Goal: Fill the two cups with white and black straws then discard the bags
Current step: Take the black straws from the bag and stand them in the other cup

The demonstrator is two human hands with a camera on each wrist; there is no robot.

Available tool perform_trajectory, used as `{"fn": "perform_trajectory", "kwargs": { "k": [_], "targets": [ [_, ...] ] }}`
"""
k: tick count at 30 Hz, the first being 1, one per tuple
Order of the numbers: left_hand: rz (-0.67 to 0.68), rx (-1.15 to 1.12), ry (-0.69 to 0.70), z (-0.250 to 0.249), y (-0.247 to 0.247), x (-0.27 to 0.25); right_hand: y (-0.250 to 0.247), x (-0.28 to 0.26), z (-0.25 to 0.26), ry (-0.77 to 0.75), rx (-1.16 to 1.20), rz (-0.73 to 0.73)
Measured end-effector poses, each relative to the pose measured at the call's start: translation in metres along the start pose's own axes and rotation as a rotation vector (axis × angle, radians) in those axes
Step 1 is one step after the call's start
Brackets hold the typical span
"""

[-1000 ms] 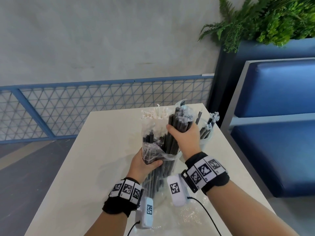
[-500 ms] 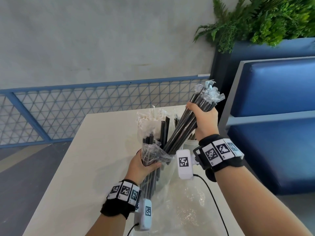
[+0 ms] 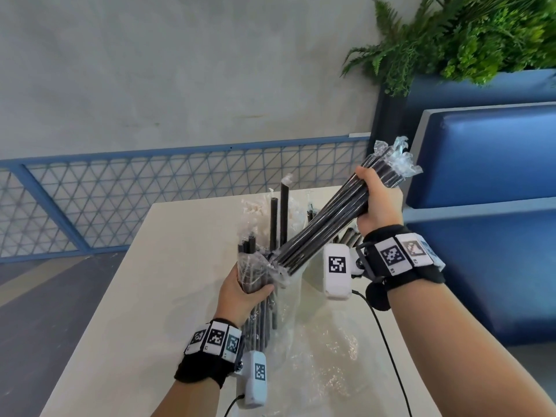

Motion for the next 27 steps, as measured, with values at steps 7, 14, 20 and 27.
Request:
{"fn": "perform_trajectory", "kwargs": {
  "k": [7, 14, 20, 27],
  "targets": [
    [-0.041, -0.017, -0.001, 0.002, -0.004, 0.000, -0.011, 0.002, -0.015, 0.135, 0.054, 0.011],
    [-0.055, -0.032, -0.011, 0.002, -0.002, 0.000, -0.019, 0.003, -0.009, 0.114, 0.044, -0.001],
    [-0.071, -0.051, -0.012, 0.004, -0.007, -0.001, -0.034, 0.003, 0.029, -0.111, 0.046, -0.106],
    [-0.043, -0.062, 0.002, -0.002, 0.000, -0.002, -0.025, -0.007, 0.053, -0.469, -0.197, -0.228]
  ]
}}
Point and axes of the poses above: each hand's wrist, its own x-axis towards the middle knuckle, its own y-axis out of the palm, z = x × y, the point moved 6 cm from there along x, towards the middle knuckle, and after that the axes turned 3 degrees about y, right-handed, at the moved point
